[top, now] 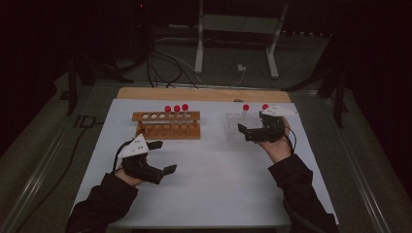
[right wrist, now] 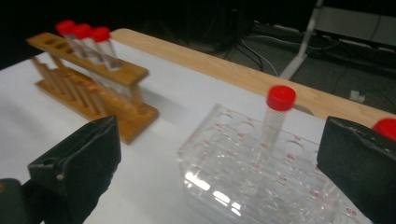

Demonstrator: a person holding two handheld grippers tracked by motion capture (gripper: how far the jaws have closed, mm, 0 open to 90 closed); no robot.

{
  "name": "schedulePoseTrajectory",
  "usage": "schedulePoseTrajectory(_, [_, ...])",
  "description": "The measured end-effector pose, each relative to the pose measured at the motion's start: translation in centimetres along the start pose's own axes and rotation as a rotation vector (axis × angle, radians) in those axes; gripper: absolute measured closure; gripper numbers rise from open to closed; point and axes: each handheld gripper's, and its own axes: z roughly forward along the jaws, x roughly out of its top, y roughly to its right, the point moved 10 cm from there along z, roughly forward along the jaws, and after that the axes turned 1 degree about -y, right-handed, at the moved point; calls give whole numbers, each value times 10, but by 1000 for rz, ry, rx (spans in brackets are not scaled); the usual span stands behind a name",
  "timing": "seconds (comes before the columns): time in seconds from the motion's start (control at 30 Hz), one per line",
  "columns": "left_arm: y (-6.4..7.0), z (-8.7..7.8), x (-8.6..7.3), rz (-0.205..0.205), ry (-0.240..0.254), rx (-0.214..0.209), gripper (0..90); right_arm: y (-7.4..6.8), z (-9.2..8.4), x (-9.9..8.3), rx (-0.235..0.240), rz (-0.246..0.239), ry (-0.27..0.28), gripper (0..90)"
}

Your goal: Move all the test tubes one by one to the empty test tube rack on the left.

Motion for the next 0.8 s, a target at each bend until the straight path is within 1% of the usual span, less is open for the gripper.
schedulePoseTrajectory(0.07, [1,0,0,-5,6,-10,20,7,7,-5,-21,9,-13,0])
schedulePoseTrajectory(0.1, [2,-1,0,-5,5,-9,20,8,9,-6,-24,12,-17,15])
schedulePoseTrajectory(0.13, [2,-1,0,-1,2,-12,20,11,12,-8,-36,18,-22,50])
schedulePoseTrajectory(0.23, [4,-1,-1,3,-3,-16,20,17,18,-13,-56,34,-33,78])
schedulePoseTrajectory(0.27, [4,-1,-1,5,-3,-11,20,19,20,-15,-63,37,-35,120])
schedulePoseTrajectory(0.3, [4,-1,-1,3,-2,-14,20,22,21,-16,-77,41,-32,157])
schedulePoseTrajectory(0.37, [3,-1,-1,-1,4,-9,20,27,25,-20,-96,58,-38,180])
schedulePoseTrajectory(0.4, [3,-1,-1,-2,4,-14,20,29,27,-21,-108,64,-43,221])
schedulePoseTrajectory(0.47, [2,-1,-2,-4,4,-10,20,32,29,-23,-112,72,-47,271])
schedulePoseTrajectory(0.5, [2,-1,-2,-7,3,-13,20,35,32,-25,-122,77,-56,302])
schedulePoseTrajectory(0.53, [2,0,-2,-8,3,-13,20,36,33,-25,-117,82,-58,361])
schedulePoseTrajectory(0.57, [2,0,-3,-7,2,-11,20,37,35,-26,-119,82,-66,395])
schedulePoseTrajectory(0.6, [2,0,-3,-6,0,-12,20,39,37,-26,-127,83,-70,410])
schedulePoseTrajectory(0.67, [1,0,-3,-9,1,-11,20,40,41,-26,-114,97,-77,461])
schedulePoseTrajectory(0.77, [1,0,-4,-8,0,-12,20,42,48,-26,-110,101,-92,505])
schedulePoseTrajectory(0.8, [1,1,-4,-10,-3,-13,20,43,50,-26,-118,100,-98,525])
